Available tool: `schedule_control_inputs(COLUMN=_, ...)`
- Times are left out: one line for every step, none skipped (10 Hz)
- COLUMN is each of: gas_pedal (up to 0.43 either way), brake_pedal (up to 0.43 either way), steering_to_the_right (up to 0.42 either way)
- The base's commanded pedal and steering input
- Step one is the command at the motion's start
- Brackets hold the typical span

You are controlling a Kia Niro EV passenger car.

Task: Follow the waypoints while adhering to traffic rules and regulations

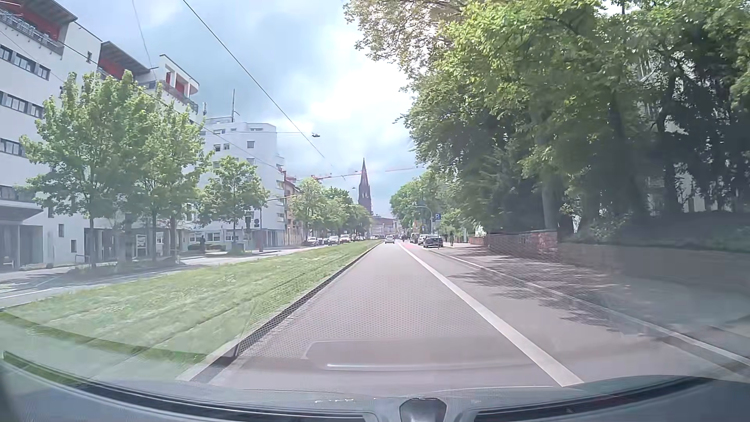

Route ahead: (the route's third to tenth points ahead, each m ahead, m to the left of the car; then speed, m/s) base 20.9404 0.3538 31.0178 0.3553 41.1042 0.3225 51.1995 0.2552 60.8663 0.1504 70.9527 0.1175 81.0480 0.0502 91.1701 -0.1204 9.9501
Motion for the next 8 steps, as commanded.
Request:
schedule_control_inputs(gas_pedal=0.138, brake_pedal=0.0, steering_to_the_right=0.002)
schedule_control_inputs(gas_pedal=0.138, brake_pedal=0.0, steering_to_the_right=0.002)
schedule_control_inputs(gas_pedal=0.138, brake_pedal=0.0, steering_to_the_right=0.002)
schedule_control_inputs(gas_pedal=0.138, brake_pedal=0.0, steering_to_the_right=0.002)
schedule_control_inputs(gas_pedal=0.138, brake_pedal=0.0, steering_to_the_right=0.002)
schedule_control_inputs(gas_pedal=0.138, brake_pedal=0.0, steering_to_the_right=0.002)
schedule_control_inputs(gas_pedal=0.138, brake_pedal=0.0, steering_to_the_right=0.002)
schedule_control_inputs(gas_pedal=0.138, brake_pedal=0.0, steering_to_the_right=0.001)
